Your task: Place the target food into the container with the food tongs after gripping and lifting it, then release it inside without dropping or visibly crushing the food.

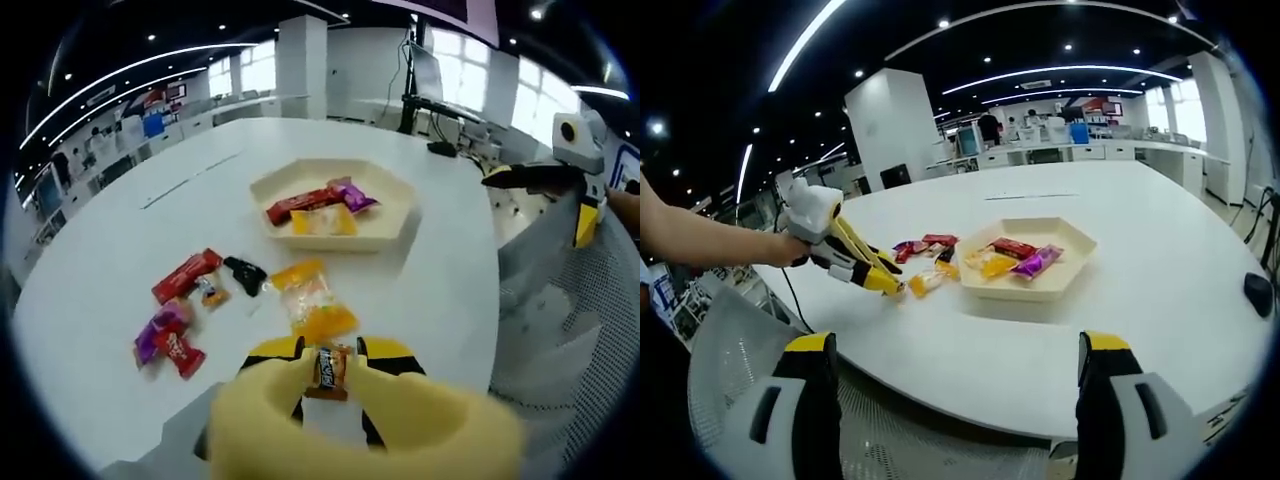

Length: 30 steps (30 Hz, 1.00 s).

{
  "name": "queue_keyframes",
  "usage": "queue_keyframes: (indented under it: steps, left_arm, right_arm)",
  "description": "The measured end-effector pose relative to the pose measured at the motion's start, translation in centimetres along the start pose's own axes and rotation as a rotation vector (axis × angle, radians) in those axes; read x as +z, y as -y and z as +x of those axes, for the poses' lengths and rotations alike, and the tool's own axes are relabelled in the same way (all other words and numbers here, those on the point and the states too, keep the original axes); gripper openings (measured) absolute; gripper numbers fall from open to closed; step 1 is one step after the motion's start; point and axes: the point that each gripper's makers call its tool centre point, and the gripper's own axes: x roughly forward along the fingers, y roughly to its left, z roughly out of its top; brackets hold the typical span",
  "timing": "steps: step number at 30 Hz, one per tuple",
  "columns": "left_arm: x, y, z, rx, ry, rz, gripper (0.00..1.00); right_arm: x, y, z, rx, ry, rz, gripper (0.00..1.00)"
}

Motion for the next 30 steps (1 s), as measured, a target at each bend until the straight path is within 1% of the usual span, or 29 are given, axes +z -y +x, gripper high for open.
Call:
queue_keyframes:
  steps: [4, 8, 18, 23, 30]
  left_arm:
    - [0.2, -0.3, -0.2, 0.008, 0.000, 0.003, 0.17]
    - [0.8, -0.8, -0.7, 0.018, -0.001, 0.010, 0.17]
    - [3.3, -2.9, -2.9, 0.059, 0.019, 0.027, 0.18]
    - [4.0, -3.6, -3.2, 0.069, 0.021, 0.036, 0.18]
    - [4.8, -3.7, -2.8, 0.070, 0.021, 0.049, 0.18]
  right_arm:
    - [-0.1, -0.1, 0.0, 0.004, -0.005, 0.000, 0.99]
    - [-0.1, -0.1, 0.0, 0.006, -0.008, 0.001, 0.99]
    - [-0.2, -0.2, 0.1, 0.012, -0.012, 0.006, 0.99]
    - [-0.3, -0.2, 0.1, 0.012, -0.016, 0.007, 0.99]
    - [-0.4, -0.2, 0.1, 0.017, -0.022, 0.008, 0.99]
